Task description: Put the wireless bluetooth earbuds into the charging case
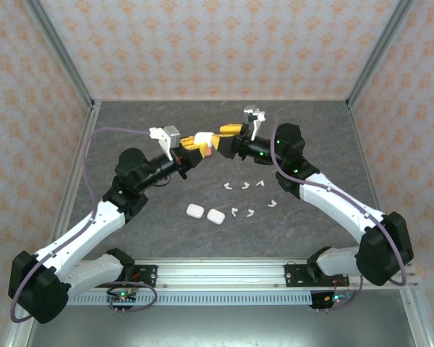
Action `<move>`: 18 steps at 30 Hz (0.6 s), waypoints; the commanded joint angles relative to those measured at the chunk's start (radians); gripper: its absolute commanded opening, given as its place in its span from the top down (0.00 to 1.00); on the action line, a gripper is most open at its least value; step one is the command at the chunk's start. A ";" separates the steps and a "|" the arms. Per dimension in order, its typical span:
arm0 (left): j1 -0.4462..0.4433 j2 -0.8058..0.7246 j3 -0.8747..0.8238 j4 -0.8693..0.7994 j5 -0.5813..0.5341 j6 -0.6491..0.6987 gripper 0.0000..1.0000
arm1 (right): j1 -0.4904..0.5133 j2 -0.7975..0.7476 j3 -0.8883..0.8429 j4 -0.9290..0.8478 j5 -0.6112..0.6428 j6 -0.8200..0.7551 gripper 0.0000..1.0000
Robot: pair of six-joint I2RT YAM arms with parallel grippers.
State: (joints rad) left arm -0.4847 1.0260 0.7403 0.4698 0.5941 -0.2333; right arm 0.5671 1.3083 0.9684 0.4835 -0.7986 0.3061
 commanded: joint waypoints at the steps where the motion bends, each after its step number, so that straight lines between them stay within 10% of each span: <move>1: -0.018 0.002 0.045 0.019 0.035 0.023 1.00 | 0.005 0.011 0.051 -0.011 0.025 -0.015 0.30; 18: -0.020 -0.008 0.056 -0.026 0.037 0.047 1.00 | -0.016 0.052 0.129 -0.103 0.027 -0.029 0.31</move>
State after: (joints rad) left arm -0.4976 1.0313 0.7532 0.4358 0.6018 -0.2169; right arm 0.5537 1.3579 1.0645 0.4007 -0.7666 0.2966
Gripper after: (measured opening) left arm 0.193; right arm 0.692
